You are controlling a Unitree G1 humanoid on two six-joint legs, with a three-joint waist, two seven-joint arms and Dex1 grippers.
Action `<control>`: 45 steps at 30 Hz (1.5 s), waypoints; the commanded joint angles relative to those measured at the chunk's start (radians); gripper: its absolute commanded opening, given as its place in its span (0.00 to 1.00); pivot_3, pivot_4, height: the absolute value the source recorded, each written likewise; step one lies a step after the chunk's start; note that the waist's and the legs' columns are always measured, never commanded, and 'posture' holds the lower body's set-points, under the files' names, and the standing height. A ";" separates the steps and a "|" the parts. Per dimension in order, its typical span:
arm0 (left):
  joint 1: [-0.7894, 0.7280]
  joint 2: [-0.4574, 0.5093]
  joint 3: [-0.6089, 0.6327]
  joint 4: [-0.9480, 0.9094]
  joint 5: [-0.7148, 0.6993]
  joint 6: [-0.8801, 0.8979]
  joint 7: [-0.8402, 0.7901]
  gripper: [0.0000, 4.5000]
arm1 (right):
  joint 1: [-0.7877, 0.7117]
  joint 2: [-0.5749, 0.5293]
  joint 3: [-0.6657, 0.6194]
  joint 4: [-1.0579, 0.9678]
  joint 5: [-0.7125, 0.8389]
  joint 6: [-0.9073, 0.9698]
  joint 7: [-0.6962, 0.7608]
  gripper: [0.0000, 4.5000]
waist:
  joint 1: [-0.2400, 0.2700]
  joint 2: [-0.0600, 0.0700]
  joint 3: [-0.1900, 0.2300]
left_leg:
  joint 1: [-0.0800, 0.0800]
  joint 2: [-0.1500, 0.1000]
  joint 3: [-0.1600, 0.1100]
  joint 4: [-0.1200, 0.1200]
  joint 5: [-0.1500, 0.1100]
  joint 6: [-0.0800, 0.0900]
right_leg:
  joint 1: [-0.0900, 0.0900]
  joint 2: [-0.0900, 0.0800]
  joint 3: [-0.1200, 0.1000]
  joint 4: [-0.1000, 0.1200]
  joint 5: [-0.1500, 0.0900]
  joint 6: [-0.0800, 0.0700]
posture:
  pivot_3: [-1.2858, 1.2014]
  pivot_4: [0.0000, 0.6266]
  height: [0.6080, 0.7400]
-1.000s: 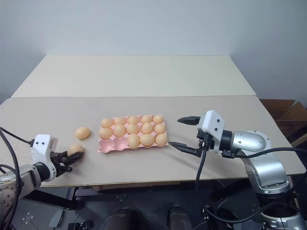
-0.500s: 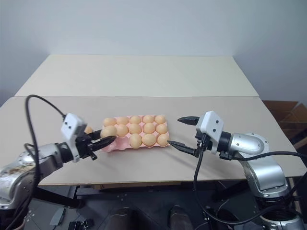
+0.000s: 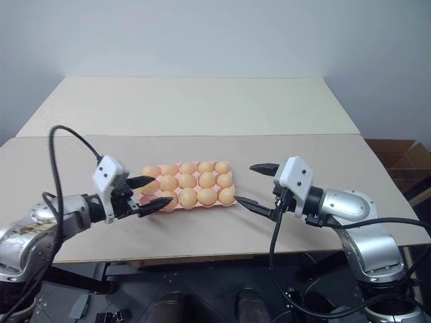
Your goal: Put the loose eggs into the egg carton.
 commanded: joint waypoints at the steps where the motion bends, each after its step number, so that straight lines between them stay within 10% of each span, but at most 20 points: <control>1: 0.070 0.050 0.161 -0.031 -0.019 -0.055 -0.056 1.00 | -0.023 0.004 -0.022 -0.012 0.029 -0.014 0.003 1.00 | -0.007 0.000 0.000 | 0.000 0.000 0.000 0.000 0.000 0.000 | 0.000 0.000 0.000 0.000 0.000 0.000 | 0.52 0.24 1.00; 19: 0.594 0.034 0.640 0.016 -0.118 -0.297 -0.452 1.00 | -0.014 -0.044 -0.049 0.102 0.076 -0.081 0.186 1.00 | 0.004 0.000 0.000 | 0.000 0.001 0.002 0.000 0.000 0.000 | -0.001 -0.002 -0.001 0.000 -0.005 -0.007 | 0.52 0.24 1.00; 34: 0.495 0.018 0.582 -0.011 -0.105 -0.282 -0.269 1.00 | -0.058 -0.062 -0.054 0.143 0.059 -0.080 0.184 1.00 | 0.009 0.000 0.000 | 0.001 0.001 0.002 0.000 0.000 0.000 | 0.000 -0.001 -0.001 0.000 -0.006 -0.006 | 0.52 0.24 1.00; 45: 0.118 0.077 0.252 0.195 0.108 -0.028 0.158 1.00 | -0.037 -0.063 -0.052 0.112 0.036 -0.080 0.126 1.00 | 0.017 0.000 0.000 | 0.002 0.001 0.001 0.000 0.000 0.000 | 0.001 0.000 -0.001 0.001 -0.001 0.000 | 0.52 0.24 1.00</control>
